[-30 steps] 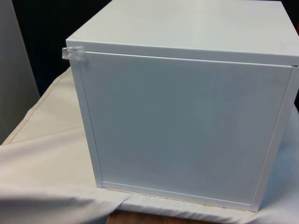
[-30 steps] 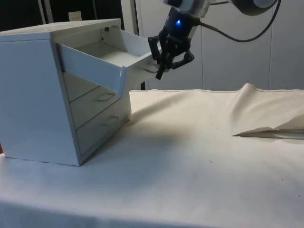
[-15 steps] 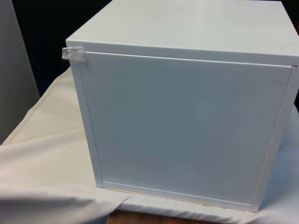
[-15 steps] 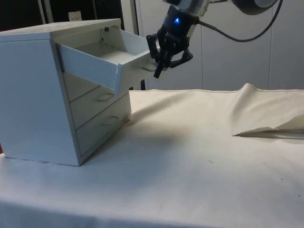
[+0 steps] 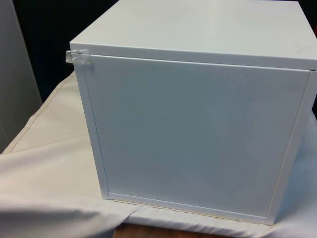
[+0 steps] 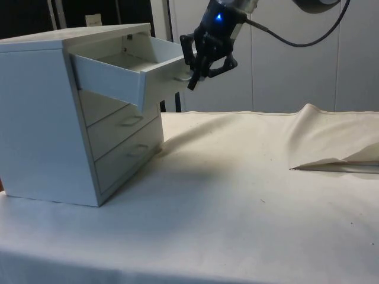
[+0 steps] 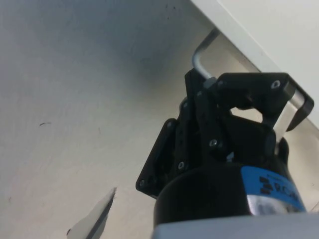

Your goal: Open the drawer, then close it.

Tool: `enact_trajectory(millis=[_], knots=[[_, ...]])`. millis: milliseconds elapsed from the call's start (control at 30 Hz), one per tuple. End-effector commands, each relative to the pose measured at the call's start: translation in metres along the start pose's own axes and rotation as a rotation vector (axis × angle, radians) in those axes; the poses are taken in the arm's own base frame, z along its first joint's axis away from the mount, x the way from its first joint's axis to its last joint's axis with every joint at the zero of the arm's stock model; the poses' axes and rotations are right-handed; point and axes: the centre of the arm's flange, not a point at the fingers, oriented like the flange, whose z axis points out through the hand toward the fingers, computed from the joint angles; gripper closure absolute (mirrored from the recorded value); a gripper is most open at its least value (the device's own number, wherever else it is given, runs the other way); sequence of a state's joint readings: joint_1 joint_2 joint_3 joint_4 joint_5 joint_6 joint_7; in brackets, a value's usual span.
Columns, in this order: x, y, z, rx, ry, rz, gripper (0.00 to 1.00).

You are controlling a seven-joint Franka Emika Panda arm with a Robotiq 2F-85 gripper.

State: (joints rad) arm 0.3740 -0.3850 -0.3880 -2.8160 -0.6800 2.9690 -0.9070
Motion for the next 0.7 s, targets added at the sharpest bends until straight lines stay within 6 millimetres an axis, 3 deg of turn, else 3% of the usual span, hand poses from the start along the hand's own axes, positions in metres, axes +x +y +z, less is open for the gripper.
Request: enact_trajectory(millis=[0,67,133,300,333,367,600,633,667], knots=[[-0.004,0.010,-0.005,-0.026,-0.020,0.001,1.00],[-0.001,0.002,-0.001,-0.002,-0.002,0.001,1.00],[-0.005,0.014,-0.005,-0.025,-0.027,0.002,1.00],[-0.005,0.021,-0.007,-0.025,-0.039,0.004,1.00],[-0.003,0.014,-0.004,-0.010,-0.019,0.004,1.00],[-0.006,0.023,-0.007,-0.027,-0.041,0.005,1.00],[-0.007,0.032,-0.010,-0.033,-0.053,0.005,1.00],[-0.004,0.025,-0.007,-0.016,-0.033,0.005,1.00],[-0.007,0.033,-0.010,-0.034,-0.055,0.006,1.00]])
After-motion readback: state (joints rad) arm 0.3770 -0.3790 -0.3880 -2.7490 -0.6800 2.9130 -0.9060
